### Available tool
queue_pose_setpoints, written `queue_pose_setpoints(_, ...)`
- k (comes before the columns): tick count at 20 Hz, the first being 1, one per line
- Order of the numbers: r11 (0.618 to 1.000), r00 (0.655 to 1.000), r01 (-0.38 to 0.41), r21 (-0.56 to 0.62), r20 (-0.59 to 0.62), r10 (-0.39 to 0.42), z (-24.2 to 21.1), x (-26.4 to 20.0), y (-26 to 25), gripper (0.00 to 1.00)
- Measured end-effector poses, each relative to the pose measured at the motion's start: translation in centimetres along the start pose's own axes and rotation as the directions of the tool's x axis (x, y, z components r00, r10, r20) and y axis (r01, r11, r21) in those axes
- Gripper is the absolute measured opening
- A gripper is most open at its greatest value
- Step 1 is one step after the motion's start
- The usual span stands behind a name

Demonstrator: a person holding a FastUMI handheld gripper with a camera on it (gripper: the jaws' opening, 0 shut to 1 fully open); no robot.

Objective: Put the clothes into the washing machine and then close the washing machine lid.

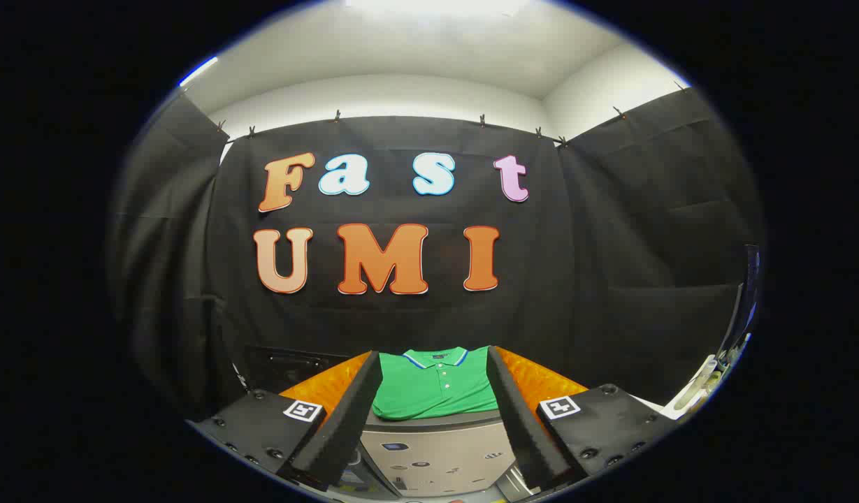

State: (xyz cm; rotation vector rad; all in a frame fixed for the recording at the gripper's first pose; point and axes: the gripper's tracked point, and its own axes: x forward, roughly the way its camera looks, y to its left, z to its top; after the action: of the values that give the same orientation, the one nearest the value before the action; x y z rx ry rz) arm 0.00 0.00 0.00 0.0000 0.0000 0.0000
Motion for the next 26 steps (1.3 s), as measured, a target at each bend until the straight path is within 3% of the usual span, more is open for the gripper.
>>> queue_pose_setpoints(26, 0.999, 0.999, -0.032, 0.040, -0.020, 0.033, -1.8, 1.5, -1.7, 0.97)
